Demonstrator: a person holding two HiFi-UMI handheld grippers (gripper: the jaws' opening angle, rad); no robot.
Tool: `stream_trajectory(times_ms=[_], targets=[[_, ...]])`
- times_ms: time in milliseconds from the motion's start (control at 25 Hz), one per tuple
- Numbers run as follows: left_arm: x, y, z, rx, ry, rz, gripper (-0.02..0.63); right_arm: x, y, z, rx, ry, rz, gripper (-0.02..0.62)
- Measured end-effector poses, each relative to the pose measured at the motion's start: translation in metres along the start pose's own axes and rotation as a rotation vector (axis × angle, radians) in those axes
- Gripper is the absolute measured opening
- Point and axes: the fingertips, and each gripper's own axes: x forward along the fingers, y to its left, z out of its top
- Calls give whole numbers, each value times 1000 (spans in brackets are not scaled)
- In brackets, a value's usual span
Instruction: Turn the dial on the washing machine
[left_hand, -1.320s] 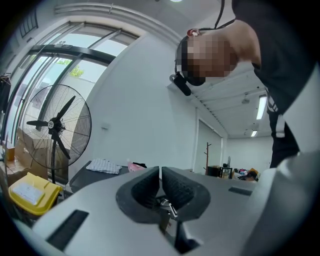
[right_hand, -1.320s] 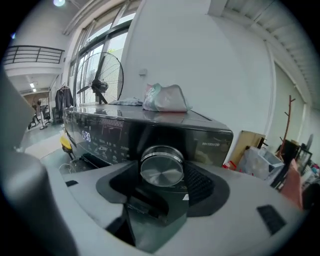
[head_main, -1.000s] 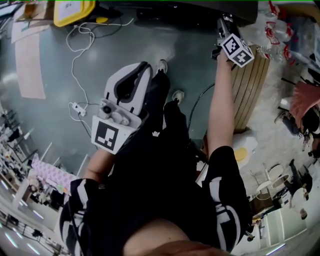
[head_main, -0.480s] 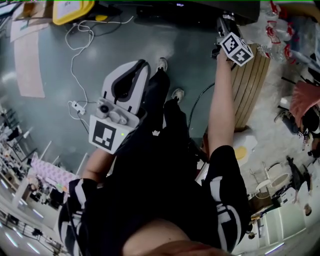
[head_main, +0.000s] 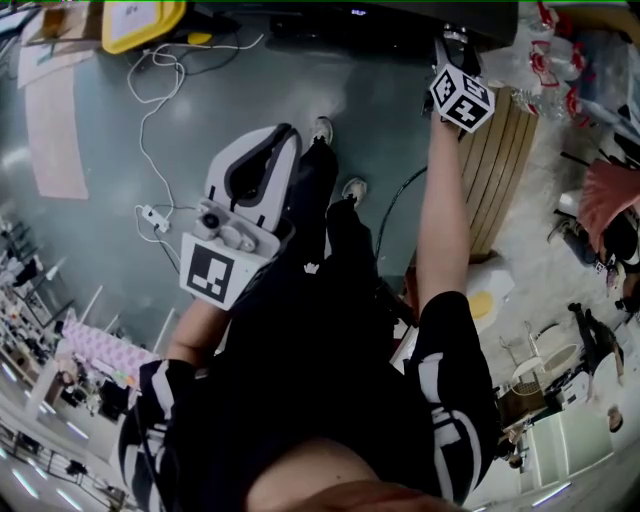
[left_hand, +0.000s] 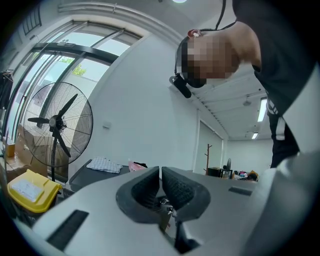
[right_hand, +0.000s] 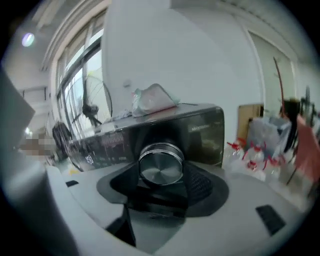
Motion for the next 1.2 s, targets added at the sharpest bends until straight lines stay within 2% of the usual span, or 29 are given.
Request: stream_trajectory(times_ms=[120, 160, 240, 320, 480, 640, 760, 880, 1040, 1200], targets=[[-1, -3, 0, 0, -3, -1, 34, -4, -9, 1, 350, -34, 92, 288], [-2, -4, 1, 1, -4, -1, 34, -5, -11, 1, 396, -42, 101, 288], [-3, -6, 0, 1, -5, -3, 35, -8, -11, 5, 332, -51, 71, 293], [-5, -8, 1, 3, -8, -8, 35, -12, -8, 10, 254, -57, 48, 330], [-12, -13, 10, 16, -37, -3, 34, -34, 2, 16, 181, -55, 31, 334], [-22, -23, 30, 44, -118, 23, 34, -78, 21, 31, 110, -77, 98, 331], [-38, -29, 37, 57, -143, 69, 34, -124, 42, 51, 39, -93, 129, 226], [-57, -41, 50, 76, -171, 94, 34, -179, 66, 81, -48, -181, 139, 124], [-83, -51, 60, 80, -196, 115, 35, -258, 104, 112, -108, -306, 183, 76], [-102, -56, 56, 70, -182, 108, 35, -315, 135, 109, -43, -331, 257, 40]])
